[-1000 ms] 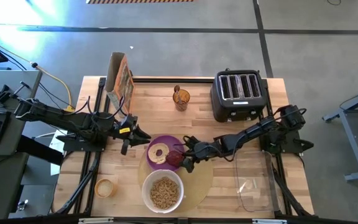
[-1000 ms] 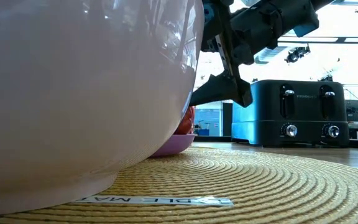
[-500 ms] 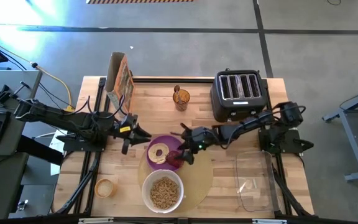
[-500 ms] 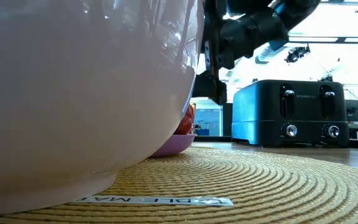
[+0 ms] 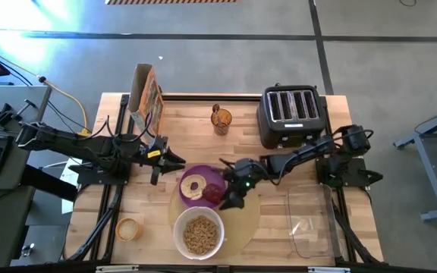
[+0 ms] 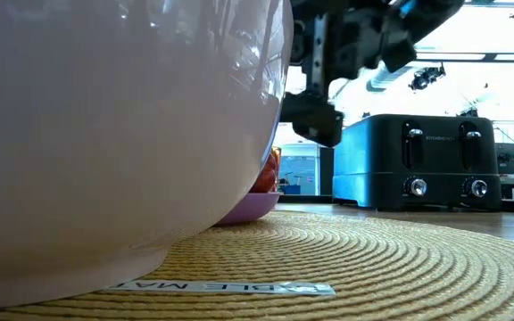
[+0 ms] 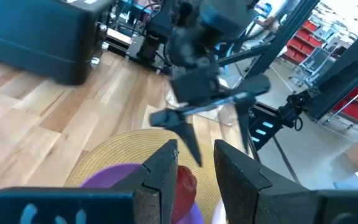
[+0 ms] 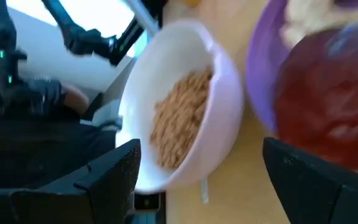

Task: Arrange a breakfast setting
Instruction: Put the apple on the violet plate to the right of the bagel

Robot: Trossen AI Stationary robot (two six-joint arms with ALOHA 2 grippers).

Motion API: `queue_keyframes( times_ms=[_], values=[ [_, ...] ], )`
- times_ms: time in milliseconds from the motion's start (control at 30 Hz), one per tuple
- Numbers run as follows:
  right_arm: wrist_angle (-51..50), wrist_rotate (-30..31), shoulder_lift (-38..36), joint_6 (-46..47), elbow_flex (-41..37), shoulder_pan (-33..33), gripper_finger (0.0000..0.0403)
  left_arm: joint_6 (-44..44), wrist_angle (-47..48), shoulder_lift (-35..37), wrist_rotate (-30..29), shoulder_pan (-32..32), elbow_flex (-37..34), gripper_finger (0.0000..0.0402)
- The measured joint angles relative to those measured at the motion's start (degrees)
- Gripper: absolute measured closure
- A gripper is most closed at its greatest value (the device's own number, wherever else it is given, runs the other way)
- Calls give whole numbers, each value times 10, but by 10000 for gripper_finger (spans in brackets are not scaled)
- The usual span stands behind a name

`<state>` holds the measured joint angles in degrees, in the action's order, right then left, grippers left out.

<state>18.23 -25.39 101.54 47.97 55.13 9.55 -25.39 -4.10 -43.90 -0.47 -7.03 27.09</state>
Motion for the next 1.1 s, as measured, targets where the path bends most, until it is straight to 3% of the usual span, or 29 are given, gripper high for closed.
queue_keyframes(
  times_ms=[200,400,1100],
  values=[
    [-4,31,0,10,0,29,86,-14,0,0,-2,7,0,307],
    [-45,103,0,11,0,37,86,-21,0,0,-2,7,0,307],
    [-47,187,0,43,0,30,86,-19,0,0,-2,7,0,307]
  ],
)
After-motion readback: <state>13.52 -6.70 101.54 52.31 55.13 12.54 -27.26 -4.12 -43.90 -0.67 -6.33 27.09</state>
